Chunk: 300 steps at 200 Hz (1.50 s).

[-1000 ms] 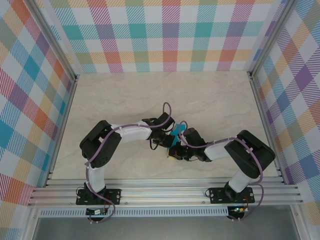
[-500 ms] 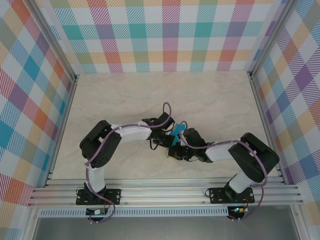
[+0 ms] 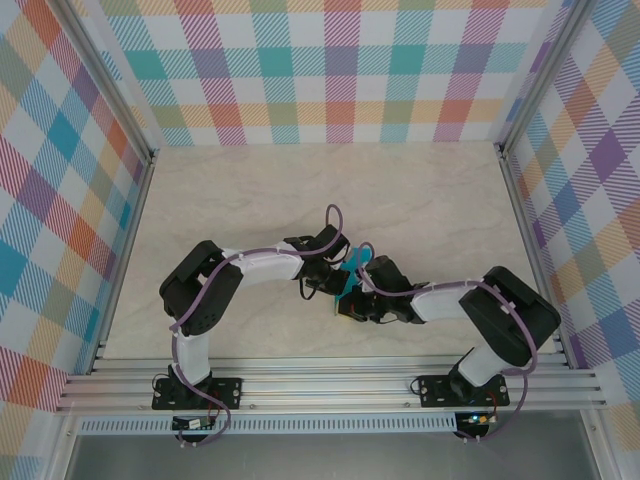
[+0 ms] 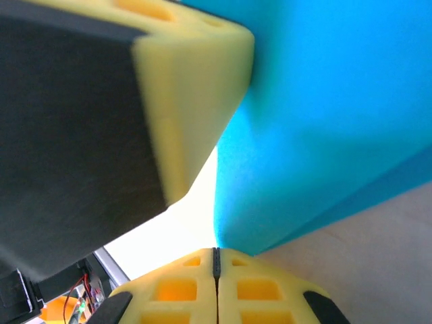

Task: Fold a paper plane with a square sheet of paper (pick it up from the middle)

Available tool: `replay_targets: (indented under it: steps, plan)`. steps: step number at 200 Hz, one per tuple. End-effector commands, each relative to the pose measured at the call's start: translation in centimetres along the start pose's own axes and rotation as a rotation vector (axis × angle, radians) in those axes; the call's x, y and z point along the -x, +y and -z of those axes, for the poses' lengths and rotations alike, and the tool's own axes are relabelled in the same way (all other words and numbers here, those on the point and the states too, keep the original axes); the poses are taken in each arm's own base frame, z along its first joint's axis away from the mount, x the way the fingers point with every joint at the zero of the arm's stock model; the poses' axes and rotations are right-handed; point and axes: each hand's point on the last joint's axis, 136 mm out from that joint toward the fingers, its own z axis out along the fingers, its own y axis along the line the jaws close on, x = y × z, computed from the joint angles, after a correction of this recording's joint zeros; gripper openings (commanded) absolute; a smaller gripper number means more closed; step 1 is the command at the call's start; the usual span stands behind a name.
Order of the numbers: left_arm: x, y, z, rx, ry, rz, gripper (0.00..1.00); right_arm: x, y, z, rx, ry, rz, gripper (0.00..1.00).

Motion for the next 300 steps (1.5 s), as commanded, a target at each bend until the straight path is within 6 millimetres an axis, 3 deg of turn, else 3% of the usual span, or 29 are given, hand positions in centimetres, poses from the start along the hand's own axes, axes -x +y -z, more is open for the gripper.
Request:
replay_targets:
  steps: [1, 72, 129, 152, 190, 217, 269, 300]
  plan:
    - [-2.8, 1.7, -2.4, 0.041, 0.095, 0.006, 0.00, 1.0, 0.9, 1.1, 0.002, -0.032, 0.050, 0.06]
    - [-2.7, 1.6, -2.6, 0.038, 0.097, 0.007, 0.00, 3.0, 0.7, 0.5, 0.035, -0.047, 0.025, 0.06]
    - [-2.8, 1.6, -2.6, 0.038, 0.102, 0.004, 0.00, 2.2, -2.7, -0.5, -0.046, -0.020, -0.021, 0.05]
    - [-3.0, 1.8, -2.7, 0.042, 0.103, 0.005, 0.00, 2.3, -1.6, -0.1, -0.012, -0.026, -0.012, 0.06]
    - [-3.0, 1.7, -2.6, 0.041, 0.104, 0.005, 0.00, 3.9, 0.4, 2.4, 0.044, -0.084, 0.019, 0.07]
    - [-2.9, 1.6, -2.6, 0.037, 0.103, 0.004, 0.00, 4.6, 0.6, 3.2, 0.050, -0.100, 0.022, 0.07]
    - [-2.8, 1.5, -2.7, 0.032, 0.102, 0.006, 0.00, 5.3, -0.6, 2.0, 0.045, -0.082, -0.013, 0.07]
    - [-3.0, 1.7, -2.6, 0.039, 0.109, 0.001, 0.00, 4.6, -3.8, 1.7, -0.075, -0.079, -0.040, 0.07]
